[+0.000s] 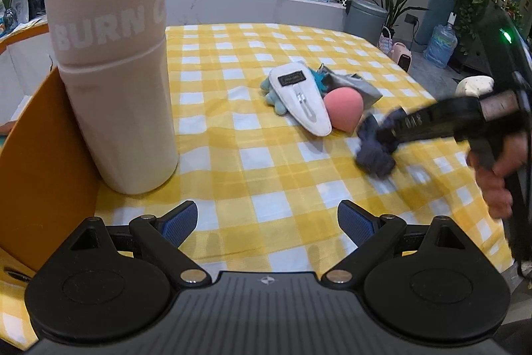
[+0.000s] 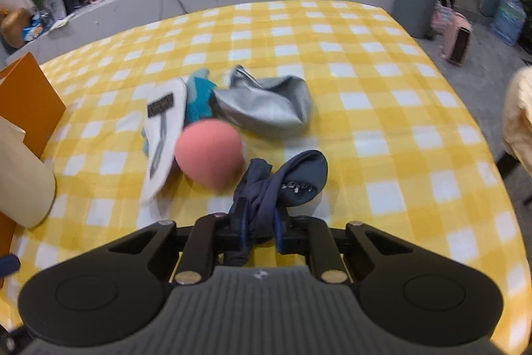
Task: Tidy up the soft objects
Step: 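Close the left gripper on the white packet and teal plush while the right holds the cloth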
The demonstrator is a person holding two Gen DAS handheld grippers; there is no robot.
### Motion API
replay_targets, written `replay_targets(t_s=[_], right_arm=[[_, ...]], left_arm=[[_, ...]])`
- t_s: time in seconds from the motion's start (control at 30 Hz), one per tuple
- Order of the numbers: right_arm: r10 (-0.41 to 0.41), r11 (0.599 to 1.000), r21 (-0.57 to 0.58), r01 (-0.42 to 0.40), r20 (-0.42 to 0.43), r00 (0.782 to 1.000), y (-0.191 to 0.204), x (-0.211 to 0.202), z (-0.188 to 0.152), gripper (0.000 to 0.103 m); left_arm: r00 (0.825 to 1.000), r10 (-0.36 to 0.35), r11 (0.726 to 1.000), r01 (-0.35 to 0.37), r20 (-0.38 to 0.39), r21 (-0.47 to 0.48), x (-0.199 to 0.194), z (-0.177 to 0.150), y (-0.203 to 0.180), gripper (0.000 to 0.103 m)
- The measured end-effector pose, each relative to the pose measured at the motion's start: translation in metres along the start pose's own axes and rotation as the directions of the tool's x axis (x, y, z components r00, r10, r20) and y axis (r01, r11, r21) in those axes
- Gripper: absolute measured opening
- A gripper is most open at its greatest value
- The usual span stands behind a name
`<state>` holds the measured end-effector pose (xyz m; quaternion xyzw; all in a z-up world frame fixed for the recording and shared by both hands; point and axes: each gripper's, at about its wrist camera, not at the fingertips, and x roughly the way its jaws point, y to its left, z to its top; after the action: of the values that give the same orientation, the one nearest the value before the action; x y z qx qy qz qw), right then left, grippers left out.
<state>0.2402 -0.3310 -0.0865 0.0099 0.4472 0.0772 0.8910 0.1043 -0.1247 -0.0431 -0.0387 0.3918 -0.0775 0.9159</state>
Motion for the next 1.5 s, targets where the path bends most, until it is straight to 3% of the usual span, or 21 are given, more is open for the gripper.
replay_targets(t_s=[0.17, 0.4, 0.57, 0.7, 0.87, 0.97, 1.03, 1.1, 1.2, 1.33, 1.5], right_arm=[[-0.058, 0.998, 0.032, 0.058, -0.013, 0.998, -0.008, -0.018, -0.015, 0.013], [-0.101, 0.994, 0.052, 0.101, 0.007, 0.995, -0.02, -0.028, -0.014, 0.014], [-0.121, 0.99, 0.079, 0.12, 0.011, 0.993, -0.033, -0.029, -0.01, 0.014], [-0.087, 0.992, 0.09, 0.086, 0.012, 0.996, -0.034, -0.028, -0.009, 0.014], [-0.085, 0.992, 0.098, 0.083, 0.019, 0.996, -0.035, -0.029, -0.007, 0.014], [-0.087, 0.991, 0.1, 0.084, 0.025, 0.996, -0.035, -0.029, -0.006, 0.014], [-0.087, 0.991, 0.102, 0.084, 0.028, 0.996, -0.035, -0.03, -0.006, 0.014], [-0.088, 0.991, 0.108, 0.085, 0.025, 0.996, -0.037, -0.029, -0.005, 0.014], [-0.091, 0.99, 0.113, 0.088, 0.02, 0.996, -0.038, -0.029, -0.006, 0.014], [-0.088, 0.992, 0.094, 0.087, 0.008, 0.996, -0.036, -0.027, -0.007, 0.014], [-0.067, 0.995, 0.068, 0.068, -0.008, 0.998, -0.031, -0.024, -0.01, 0.014]], left_arm=[[0.999, -0.015, 0.999, 0.013, 0.05, 0.041, 0.006, 0.008, -0.003, 0.103], [0.998, -0.005, 0.996, -0.001, 0.07, 0.084, 0.047, 0.028, -0.017, 0.103], [0.993, -0.112, 0.985, 0.106, 0.038, 0.134, 0.075, 0.037, -0.031, 0.103], [0.996, -0.051, 0.972, 0.032, 0.076, 0.231, 0.095, 0.039, -0.048, 0.103], [0.993, -0.05, 0.954, 0.016, 0.106, 0.299, 0.11, 0.039, -0.053, 0.087], [0.993, -0.066, 0.957, 0.034, 0.1, 0.287, 0.119, 0.039, -0.051, 0.067], [0.991, -0.089, 0.966, 0.062, 0.097, 0.25, 0.119, 0.041, -0.047, 0.036], [0.99, -0.087, 0.975, 0.061, 0.112, 0.214, 0.118, 0.042, -0.043, 0.025], [0.984, -0.112, 0.976, 0.084, 0.136, 0.199, 0.109, 0.037, -0.037, 0.021], [0.985, -0.073, 0.978, 0.04, 0.159, 0.203, 0.093, 0.025, -0.032, 0.014], [0.992, -0.051, 0.981, 0.029, 0.114, 0.19, 0.065, 0.001, -0.025, 0.012]])
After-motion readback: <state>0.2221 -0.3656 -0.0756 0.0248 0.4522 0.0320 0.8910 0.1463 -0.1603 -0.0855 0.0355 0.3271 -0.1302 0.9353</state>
